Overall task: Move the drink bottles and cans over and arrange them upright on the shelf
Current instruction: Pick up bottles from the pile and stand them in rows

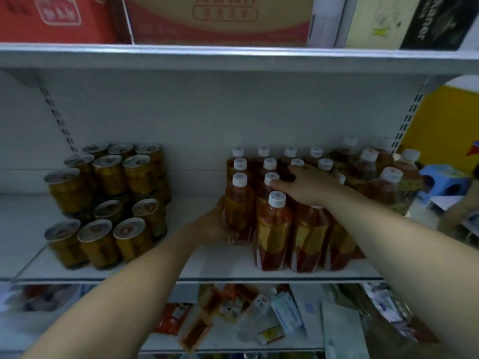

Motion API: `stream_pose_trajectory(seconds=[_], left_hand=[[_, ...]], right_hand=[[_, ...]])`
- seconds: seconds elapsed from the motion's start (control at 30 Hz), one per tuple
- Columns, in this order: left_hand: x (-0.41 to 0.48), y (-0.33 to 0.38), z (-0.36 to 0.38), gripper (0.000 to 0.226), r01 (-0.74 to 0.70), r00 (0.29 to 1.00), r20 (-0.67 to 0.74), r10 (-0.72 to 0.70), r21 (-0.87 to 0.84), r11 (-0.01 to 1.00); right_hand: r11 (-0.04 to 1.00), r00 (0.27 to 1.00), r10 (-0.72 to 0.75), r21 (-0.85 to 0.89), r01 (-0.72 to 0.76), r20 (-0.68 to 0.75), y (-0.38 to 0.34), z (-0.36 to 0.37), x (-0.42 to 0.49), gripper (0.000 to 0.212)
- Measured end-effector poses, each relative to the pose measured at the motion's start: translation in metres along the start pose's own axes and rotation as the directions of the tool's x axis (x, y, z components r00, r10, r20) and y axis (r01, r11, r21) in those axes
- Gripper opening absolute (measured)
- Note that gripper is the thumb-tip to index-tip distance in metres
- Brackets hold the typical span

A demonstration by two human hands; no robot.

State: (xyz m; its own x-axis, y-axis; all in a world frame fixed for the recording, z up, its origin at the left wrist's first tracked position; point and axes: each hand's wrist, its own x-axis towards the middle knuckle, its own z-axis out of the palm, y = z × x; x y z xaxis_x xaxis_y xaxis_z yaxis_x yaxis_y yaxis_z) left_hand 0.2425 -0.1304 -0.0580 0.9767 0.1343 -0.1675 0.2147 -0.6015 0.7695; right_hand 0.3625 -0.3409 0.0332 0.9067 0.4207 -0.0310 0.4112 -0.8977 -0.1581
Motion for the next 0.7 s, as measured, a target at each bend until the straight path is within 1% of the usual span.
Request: stream_pose_trajectory(seconds=[0.03,0.1,0.2,0.3,0.37,0.43,0.53,0.6,0.7], left_hand=[[-0.004,0.004,-0.009,0.108,0.030,0.999,-0.015,-0.030,0.063,0.998],[-0.016,0.011,-0.031,0.100,0.065,0.996,-0.067,-0.052,0.209,0.976],[-0.048,0.019,-0.068,0.083,0.039,0.995,-0.095,-0.008,0.335,0.942],[-0.091,0.012,-0.106,0.073,0.038,0.989,-0.146,0.014,0.344,0.938],[-0.123,-0.001,-0.131,0.067,0.042,0.981,-0.194,0.026,0.336,0.941],[-0.157,-0.020,-0.155,0.067,0.056,0.968,-0.246,0.042,0.381,0.923],[-0.209,-0.061,-0.192,0.068,0.138,0.952,-0.307,0.004,0.439,0.888],[-0.244,-0.093,-0.219,0.067,0.215,0.936,-0.349,-0.045,0.469,0.857],[-0.297,-0.142,-0.256,0.068,0.308,0.905,-0.409,-0.113,0.451,0.838]], right_hand=[[1.000,1.000,-0.009,0.015,0.009,-0.005,-0.001,-0.003,-0.001,0.105],[0.998,0.999,-0.046,0.038,0.046,-0.016,-0.008,-0.010,-0.004,0.099],[0.987,0.988,-0.138,0.069,0.142,-0.064,-0.043,-0.023,-0.006,0.084],[0.968,0.968,-0.230,0.081,0.238,-0.101,-0.100,-0.029,-0.008,0.083],[0.950,0.951,-0.298,0.075,0.304,-0.086,-0.149,-0.027,-0.010,0.086],[0.932,0.933,-0.351,0.068,0.356,-0.077,-0.201,-0.020,-0.016,0.089],[0.896,0.896,-0.434,0.057,0.440,-0.090,-0.283,-0.003,-0.028,0.087],[0.861,0.865,-0.496,0.088,0.501,-0.078,-0.338,0.011,-0.038,0.084],[0.804,0.812,-0.583,0.125,0.581,-0.026,-0.419,0.032,-0.051,0.078]])
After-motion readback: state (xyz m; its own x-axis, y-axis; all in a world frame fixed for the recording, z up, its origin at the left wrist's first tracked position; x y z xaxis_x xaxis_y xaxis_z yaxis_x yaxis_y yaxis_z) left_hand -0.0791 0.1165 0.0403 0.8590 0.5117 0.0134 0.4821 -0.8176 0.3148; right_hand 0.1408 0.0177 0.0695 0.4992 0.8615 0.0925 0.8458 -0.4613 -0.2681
